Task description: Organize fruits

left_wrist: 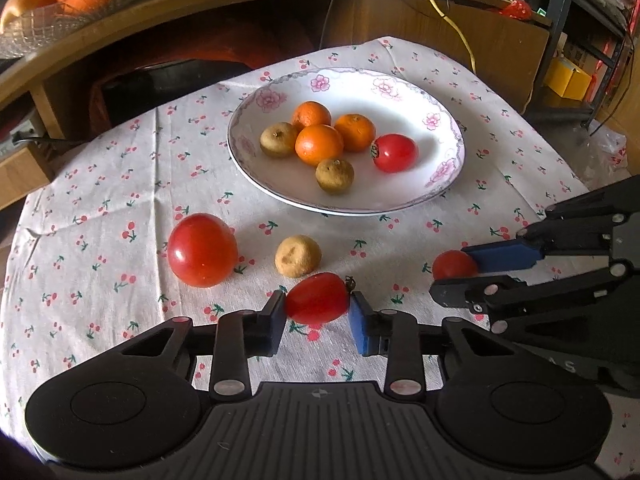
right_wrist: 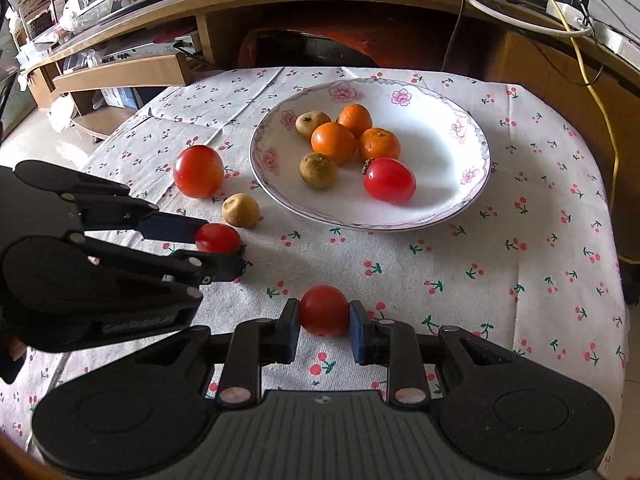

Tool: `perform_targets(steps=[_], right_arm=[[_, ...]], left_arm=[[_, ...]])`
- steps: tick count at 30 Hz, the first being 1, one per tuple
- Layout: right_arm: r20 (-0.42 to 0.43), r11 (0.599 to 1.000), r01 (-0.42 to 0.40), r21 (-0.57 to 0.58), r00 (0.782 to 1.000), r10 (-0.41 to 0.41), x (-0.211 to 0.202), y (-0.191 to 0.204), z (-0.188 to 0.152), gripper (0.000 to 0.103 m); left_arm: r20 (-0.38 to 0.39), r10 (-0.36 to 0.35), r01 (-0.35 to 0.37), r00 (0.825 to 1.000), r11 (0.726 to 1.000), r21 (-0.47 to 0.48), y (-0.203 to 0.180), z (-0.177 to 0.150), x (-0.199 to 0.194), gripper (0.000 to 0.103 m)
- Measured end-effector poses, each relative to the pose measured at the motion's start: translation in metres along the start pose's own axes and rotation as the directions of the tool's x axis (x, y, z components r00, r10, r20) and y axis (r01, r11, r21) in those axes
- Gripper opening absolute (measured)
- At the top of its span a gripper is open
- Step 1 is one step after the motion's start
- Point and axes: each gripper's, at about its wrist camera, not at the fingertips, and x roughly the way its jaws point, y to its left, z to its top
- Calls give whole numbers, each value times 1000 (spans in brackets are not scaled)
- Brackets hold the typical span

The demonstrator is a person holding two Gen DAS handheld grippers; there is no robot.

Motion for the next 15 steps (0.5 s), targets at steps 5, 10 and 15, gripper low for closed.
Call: perform_targets(steps=[5,10,15], right_arm=[[-9,1000,7,-15,1000,-7,-4,3,-3,27],[-13,999,7,-32,1000,-7,-16,10,-15,27],[-31,998,7,-57,999,-9,-29,22,-36,27]], left_arm=[[-14,6,-6,1000,1000,16,-3,-9,-9,42],[-19,-1,1,1000,1000,17,-6,-25,-25,42],[-38,-7,8,999,1000,25,-13,-46,-36,42]])
